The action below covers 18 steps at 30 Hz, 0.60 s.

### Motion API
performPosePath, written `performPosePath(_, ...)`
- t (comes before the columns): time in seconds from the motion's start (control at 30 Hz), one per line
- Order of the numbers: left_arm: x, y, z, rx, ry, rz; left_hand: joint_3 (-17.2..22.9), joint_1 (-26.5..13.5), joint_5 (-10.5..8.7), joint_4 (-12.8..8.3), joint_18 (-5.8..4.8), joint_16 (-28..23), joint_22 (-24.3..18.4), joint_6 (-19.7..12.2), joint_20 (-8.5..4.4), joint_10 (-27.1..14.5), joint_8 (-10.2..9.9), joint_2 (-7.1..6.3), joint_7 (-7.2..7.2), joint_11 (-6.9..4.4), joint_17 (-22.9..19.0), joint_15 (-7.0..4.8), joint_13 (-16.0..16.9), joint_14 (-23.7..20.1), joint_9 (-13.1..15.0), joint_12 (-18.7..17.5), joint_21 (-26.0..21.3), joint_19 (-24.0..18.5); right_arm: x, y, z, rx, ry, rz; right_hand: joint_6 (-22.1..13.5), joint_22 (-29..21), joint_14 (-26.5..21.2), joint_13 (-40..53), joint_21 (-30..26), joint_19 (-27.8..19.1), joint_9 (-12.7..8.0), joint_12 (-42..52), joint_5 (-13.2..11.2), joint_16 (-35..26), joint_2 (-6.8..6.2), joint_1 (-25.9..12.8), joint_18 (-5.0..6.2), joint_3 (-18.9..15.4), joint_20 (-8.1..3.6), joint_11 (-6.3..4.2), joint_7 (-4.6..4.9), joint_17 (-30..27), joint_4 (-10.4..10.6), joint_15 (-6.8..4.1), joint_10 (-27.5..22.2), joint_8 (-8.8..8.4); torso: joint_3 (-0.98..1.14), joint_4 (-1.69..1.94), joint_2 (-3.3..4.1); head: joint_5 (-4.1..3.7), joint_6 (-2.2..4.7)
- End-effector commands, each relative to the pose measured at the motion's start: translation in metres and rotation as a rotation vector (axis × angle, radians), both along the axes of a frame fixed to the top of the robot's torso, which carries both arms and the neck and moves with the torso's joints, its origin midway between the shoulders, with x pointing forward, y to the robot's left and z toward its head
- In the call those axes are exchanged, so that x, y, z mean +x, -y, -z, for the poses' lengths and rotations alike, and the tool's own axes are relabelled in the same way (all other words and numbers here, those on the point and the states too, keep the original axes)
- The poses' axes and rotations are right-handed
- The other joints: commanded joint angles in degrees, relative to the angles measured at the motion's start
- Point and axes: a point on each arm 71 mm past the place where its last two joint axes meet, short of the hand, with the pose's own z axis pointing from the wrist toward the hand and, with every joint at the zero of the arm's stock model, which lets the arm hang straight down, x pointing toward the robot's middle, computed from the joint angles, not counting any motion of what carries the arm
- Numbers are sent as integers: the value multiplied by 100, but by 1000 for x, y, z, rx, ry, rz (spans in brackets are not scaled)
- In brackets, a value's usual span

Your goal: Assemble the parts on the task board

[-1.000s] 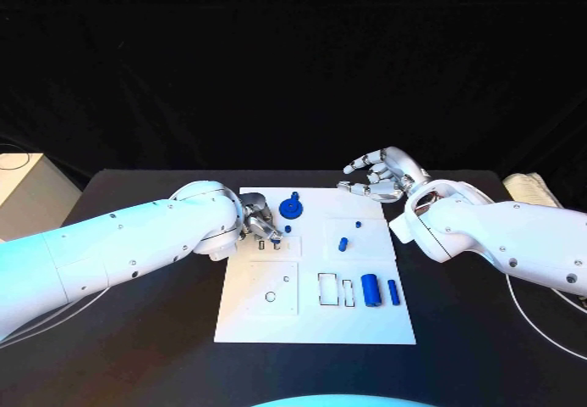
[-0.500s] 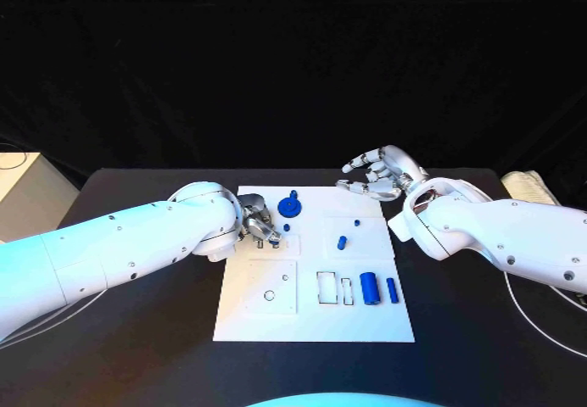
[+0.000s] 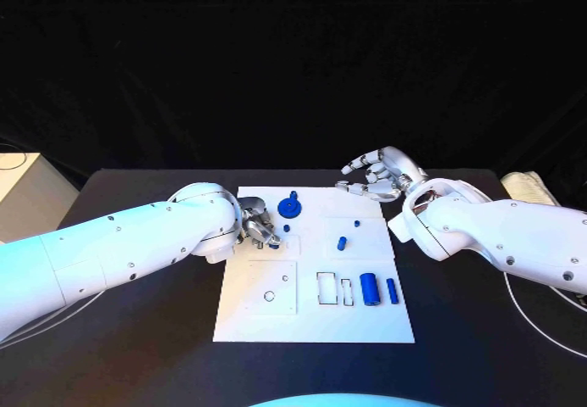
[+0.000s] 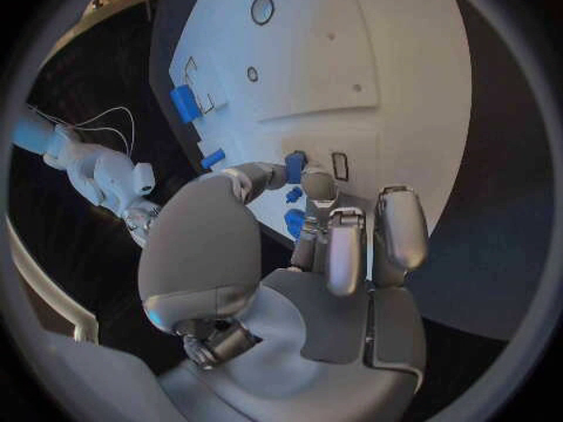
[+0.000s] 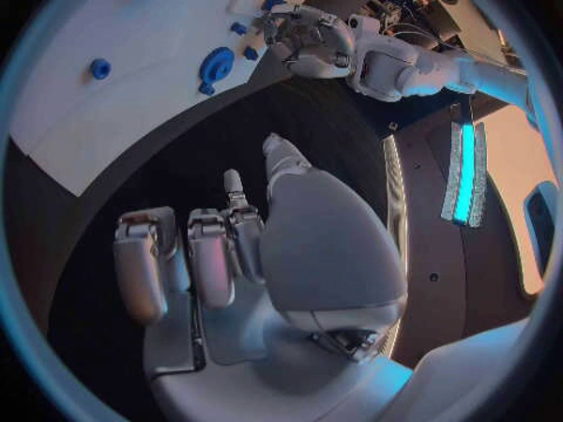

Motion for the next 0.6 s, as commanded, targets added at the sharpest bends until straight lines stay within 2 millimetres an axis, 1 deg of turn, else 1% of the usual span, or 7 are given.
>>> performPosePath(0.03, -3, 1, 3, 11, -37, 15, 1341, -12, 22, -1390, -118, 12, 7, 85, -1, 32, 33, 57, -26, -22, 1394, -44, -10, 570, 3, 12, 33, 47, 0, -2, 0, -14, 0, -19, -12, 1388, 569, 940, -18, 516, 10, -5, 11, -18, 21, -23, -37, 20, -22, -42, -12, 1402, -5, -36, 1, 12, -1, 6, 1, 1, 2)
performPosePath(0.3, -2, 0, 4, 7, -49, 10, 1344, -12, 25, -1395, -119, 11, 13, 86, -2, 28, 30, 55, -26, -23, 1391, -45, -20, 569, 4, 3, 36, 52, 0, -2, 1, -15, -2, -19, -12, 1388, 569, 940, -18, 516, 10, -5, 11, -18, 21, -23, -37, 20, -22, -42, -12, 1402, -5, -36, 1, 12, 4, 1, -2, 15, 13)
performPosePath(0.5, -1, 0, 5, 8, -58, 10, 1344, -12, 25, -1395, -119, 11, 13, 86, -2, 28, 30, 55, -26, -23, 1391, -45, -20, 569, 4, 3, 36, 52, 0, -2, 1, -15, -2, -19, -14, 1382, 567, 937, -28, 511, 11, -7, 28, -20, 20, -32, -34, 22, -23, -42, -13, 1398, -3, -36, -1, 21, 5, -2, -2, 25, 1)
performPosePath(0.57, 0, 1, 5, 6, -68, 10, 1344, -12, 25, -1395, -119, 11, 13, 86, -2, 28, 30, 55, -26, -23, 1391, -45, -20, 569, 4, 3, 36, 52, 0, -2, 1, -15, -3, -19, -14, 1382, 567, 937, -28, 511, 11, -7, 28, -20, 20, -32, -34, 22, -23, -42, -13, 1398, -3, -36, -1, 21, 2, -2, 0, 24, 0)
performPosePath(0.6, 0, 1, 6, 6, -73, 11, 1344, -12, 25, -1395, -119, 11, 13, 86, -2, 28, 30, 55, -26, -23, 1391, -45, -20, 569, 4, 3, 36, 52, 0, -2, 1, -15, -3, -19, -14, 1382, 567, 937, -28, 511, 11, -7, 28, -20, 20, -32, -34, 22, -23, -42, -13, 1398, -3, -36, -1, 21, 5, -2, 0, 27, -6)
